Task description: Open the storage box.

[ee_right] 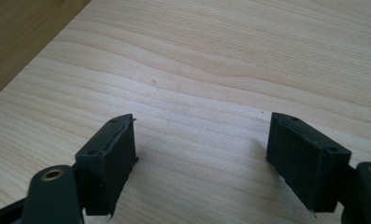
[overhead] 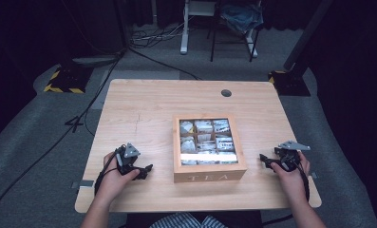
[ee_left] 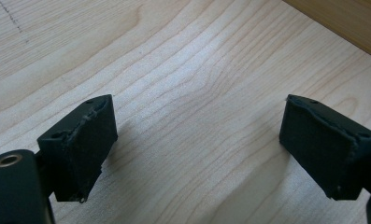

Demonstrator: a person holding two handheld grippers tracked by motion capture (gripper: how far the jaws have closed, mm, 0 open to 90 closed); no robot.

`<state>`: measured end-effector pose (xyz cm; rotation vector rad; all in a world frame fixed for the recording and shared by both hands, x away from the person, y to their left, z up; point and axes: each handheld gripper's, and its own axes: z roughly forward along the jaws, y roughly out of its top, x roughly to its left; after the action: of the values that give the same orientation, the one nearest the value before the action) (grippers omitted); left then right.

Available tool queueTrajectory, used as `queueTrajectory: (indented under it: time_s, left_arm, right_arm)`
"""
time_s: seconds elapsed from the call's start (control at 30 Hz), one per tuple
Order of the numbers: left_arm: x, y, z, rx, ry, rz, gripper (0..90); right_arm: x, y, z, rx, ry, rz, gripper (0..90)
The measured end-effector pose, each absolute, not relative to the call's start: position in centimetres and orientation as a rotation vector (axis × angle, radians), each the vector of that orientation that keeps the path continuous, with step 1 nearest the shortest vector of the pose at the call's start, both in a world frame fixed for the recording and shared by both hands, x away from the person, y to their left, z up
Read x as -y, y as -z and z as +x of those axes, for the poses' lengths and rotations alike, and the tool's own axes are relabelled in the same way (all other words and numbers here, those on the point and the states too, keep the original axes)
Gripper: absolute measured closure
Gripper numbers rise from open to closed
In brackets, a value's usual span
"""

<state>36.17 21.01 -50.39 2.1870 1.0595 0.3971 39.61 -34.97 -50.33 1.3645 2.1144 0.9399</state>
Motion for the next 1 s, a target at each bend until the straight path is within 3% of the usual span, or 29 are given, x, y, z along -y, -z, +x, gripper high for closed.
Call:
queueTrajectory:
  time_s: [0.27,0.5,1.0]
  left_arm:
    - [-21.0,50.4,36.2,-1.06,-0.394,2.186,11.8]
    - [-21.0,50.4,36.2,-1.06,-0.394,2.186,11.8]
    - [-21.0,50.4,36.2,-1.06,-0.393,2.185,11.8]
  right_arm:
    - [35.1,50.3,39.6,-2.113,-0.941,1.362,25.9]
    - [35.6,49.9,39.5,-2.128,-0.94,1.38,33.6]
    - [35.2,46.3,37.4,-2.16,-1.015,1.313,38.8]
